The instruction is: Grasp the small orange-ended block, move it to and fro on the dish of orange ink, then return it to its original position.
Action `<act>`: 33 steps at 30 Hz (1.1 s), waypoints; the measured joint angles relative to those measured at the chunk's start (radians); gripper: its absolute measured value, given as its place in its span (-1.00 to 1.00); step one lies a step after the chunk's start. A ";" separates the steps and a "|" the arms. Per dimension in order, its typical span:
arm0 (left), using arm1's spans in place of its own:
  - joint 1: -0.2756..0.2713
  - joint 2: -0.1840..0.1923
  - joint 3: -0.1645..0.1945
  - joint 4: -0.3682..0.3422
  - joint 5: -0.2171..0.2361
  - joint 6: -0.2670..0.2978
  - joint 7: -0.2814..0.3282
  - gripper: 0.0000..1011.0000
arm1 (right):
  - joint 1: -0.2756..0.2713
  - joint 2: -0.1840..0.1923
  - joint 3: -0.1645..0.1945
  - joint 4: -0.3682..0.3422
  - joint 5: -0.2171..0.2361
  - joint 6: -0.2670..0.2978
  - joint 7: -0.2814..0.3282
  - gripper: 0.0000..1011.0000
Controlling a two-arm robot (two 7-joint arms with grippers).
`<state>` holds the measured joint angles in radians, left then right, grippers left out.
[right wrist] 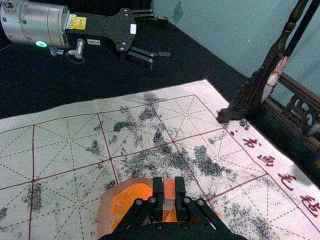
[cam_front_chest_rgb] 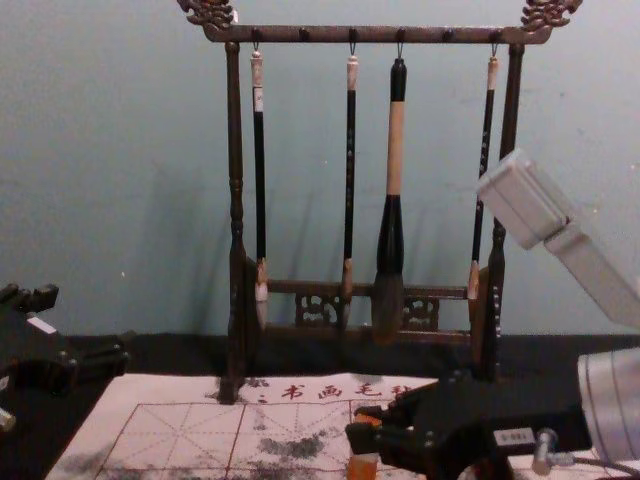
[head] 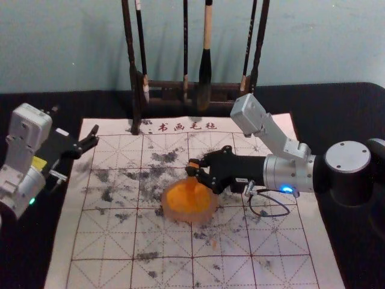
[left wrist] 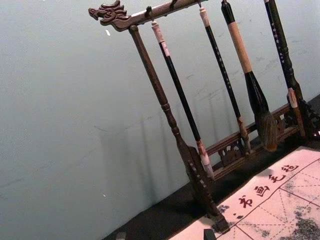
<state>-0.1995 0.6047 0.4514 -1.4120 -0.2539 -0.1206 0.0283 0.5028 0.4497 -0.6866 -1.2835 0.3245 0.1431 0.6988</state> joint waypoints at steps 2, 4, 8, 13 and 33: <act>0.000 0.000 0.000 0.000 0.000 0.000 0.000 0.98 | -0.002 0.002 0.002 -0.003 0.002 0.000 -0.001 -0.74; 0.000 0.000 0.000 0.000 0.000 0.000 0.000 0.98 | -0.005 0.004 0.004 -0.006 0.004 0.001 -0.001 -0.74; 0.000 0.000 0.000 0.000 0.000 0.000 0.000 0.98 | -0.007 0.006 0.007 -0.010 0.006 0.002 -0.002 -0.74; 0.000 0.000 0.000 0.000 0.000 0.000 0.000 0.98 | -0.008 0.005 0.007 -0.011 0.007 0.002 -0.004 -0.74; 0.000 0.000 0.000 0.000 0.000 0.000 0.000 0.98 | -0.007 -0.004 0.008 -0.024 0.011 0.004 -0.012 -0.74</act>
<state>-0.1996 0.6047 0.4514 -1.4120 -0.2539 -0.1206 0.0283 0.4956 0.4454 -0.6785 -1.3073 0.3355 0.1466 0.6870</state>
